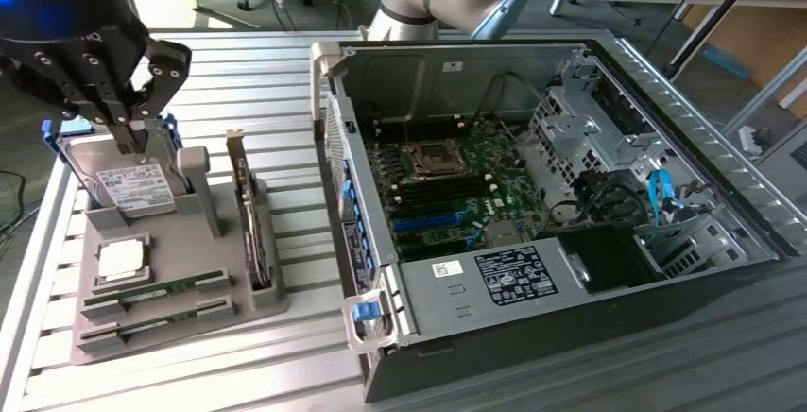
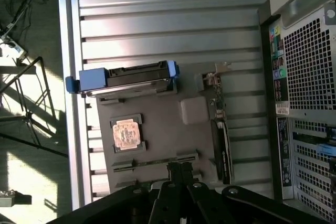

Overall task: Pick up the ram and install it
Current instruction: 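Reach for the ram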

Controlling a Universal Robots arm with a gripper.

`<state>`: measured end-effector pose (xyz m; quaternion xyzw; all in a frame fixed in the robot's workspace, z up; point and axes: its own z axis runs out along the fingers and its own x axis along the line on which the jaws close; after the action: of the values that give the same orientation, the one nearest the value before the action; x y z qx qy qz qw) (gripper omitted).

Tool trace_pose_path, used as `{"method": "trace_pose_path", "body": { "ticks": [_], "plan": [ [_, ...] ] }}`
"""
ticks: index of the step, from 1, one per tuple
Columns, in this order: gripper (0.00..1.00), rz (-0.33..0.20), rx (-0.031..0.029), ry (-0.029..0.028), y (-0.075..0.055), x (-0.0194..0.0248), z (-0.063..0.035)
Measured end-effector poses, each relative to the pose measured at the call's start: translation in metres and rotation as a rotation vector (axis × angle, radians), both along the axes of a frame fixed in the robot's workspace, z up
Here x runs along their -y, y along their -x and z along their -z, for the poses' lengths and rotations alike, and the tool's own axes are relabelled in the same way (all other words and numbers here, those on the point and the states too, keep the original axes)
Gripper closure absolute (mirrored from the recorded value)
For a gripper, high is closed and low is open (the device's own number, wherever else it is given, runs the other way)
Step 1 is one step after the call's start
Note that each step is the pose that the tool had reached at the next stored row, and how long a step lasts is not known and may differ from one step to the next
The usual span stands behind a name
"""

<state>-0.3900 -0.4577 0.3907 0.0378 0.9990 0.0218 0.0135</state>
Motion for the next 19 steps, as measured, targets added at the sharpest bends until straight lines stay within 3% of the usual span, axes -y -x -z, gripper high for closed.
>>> {"method": "trace_pose_path", "body": {
  "ticks": [6,19],
  "plan": [
    [0.90,0.000,0.0000,0.0001,0.000,0.0141,0.0000],
    [0.90,0.000,-0.0001,0.0018,0.001,0.0401,0.0008]
  ]
}}
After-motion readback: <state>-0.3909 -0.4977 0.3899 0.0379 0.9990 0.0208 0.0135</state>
